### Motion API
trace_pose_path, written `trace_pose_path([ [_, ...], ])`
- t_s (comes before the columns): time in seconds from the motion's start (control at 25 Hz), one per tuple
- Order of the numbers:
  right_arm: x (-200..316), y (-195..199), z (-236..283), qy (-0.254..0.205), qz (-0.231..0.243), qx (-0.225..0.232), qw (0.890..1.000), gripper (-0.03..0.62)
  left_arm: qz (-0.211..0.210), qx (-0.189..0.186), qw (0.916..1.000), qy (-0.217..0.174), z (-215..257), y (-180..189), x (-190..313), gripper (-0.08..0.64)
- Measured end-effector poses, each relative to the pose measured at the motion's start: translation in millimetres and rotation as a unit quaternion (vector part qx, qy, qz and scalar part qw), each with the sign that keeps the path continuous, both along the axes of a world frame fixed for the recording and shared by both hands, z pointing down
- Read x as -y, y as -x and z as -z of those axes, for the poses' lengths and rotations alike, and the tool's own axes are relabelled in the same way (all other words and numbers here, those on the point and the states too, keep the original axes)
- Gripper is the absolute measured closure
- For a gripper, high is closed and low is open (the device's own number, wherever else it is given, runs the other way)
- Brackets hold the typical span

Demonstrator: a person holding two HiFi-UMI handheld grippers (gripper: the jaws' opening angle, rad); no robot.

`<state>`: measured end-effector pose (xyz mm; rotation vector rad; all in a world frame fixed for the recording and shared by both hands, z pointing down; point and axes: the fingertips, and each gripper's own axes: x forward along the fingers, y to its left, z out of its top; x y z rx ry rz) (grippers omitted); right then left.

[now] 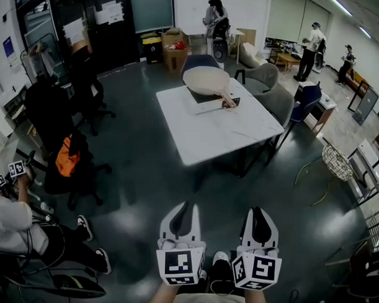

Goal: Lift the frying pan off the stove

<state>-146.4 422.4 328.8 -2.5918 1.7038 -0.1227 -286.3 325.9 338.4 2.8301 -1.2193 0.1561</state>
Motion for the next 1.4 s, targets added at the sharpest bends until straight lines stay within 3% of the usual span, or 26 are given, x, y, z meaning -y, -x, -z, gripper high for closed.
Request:
trace_pose_path([
  [0.4,48,-29,-5,0.001,0.022,0.007,1.0,0.537,0.02,0.002,0.9998,0.0,-3,-24,41,0.505],
  [0.8,129,-107,5,-0.011,0.062,0.008,0.998,0.538,0.046,0.003,0.9988,-0.017,8,-101,109,0.504],
  [1.4,212,-199,0,-0.006,0.114,0.019,0.993,0.537,0.088,0.001,0.9961,0.008,0,-190,181,0.504],
])
